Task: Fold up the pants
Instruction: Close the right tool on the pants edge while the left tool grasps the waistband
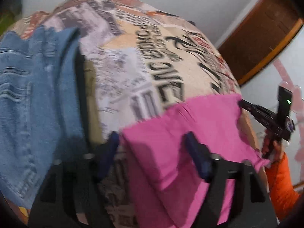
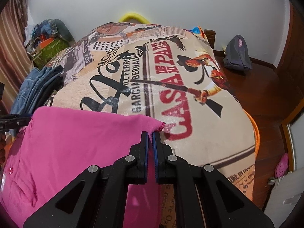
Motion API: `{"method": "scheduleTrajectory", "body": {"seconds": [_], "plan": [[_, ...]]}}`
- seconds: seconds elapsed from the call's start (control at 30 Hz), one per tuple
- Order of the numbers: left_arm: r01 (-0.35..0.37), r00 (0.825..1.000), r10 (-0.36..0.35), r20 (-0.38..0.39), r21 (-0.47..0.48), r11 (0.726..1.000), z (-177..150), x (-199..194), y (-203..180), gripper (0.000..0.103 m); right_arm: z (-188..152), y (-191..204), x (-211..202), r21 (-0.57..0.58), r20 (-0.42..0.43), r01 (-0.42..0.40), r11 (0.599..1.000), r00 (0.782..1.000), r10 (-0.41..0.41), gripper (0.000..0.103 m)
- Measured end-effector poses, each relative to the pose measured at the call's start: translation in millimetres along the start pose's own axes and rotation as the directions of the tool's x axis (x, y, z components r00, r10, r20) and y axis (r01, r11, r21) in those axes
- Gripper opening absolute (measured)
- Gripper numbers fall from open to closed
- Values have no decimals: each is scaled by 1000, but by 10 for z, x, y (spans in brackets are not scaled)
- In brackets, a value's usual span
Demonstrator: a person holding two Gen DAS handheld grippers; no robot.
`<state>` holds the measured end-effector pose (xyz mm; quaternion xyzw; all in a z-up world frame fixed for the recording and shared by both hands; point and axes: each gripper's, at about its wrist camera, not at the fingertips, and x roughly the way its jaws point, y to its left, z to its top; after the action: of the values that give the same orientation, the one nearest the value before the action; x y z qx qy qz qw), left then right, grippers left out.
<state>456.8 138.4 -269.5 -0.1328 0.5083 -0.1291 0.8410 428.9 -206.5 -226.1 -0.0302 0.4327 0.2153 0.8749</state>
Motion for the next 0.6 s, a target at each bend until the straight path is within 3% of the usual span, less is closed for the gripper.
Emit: {"method": "scheduleTrajectory", "body": {"seconds": [0.13, 0.3, 0.37, 0.5, 0.6], "plan": [[-84, 996, 87, -25, 85, 993, -33, 140, -206, 87, -33, -43, 44, -5, -14, 33, 999, 999, -33, 5], [-30, 999, 29, 17, 32, 999, 54, 83, -109, 85, -55, -73, 98, 1, -20, 32, 1000, 999, -32, 5], [1, 1000, -1, 11, 3, 1000, 99, 83, -55, 76, -60, -73, 96, -2, -17, 32, 999, 999, -32, 5], [40, 999, -40, -28, -13, 999, 123, 149, -26, 36, -56, -75, 72, 4, -12, 35, 999, 999, -35, 5], [22, 1000, -22, -2, 9, 1000, 103, 90, -128, 24, -43, -78, 9, 12, 1, 23, 1000, 1000, -23, 5]]}}
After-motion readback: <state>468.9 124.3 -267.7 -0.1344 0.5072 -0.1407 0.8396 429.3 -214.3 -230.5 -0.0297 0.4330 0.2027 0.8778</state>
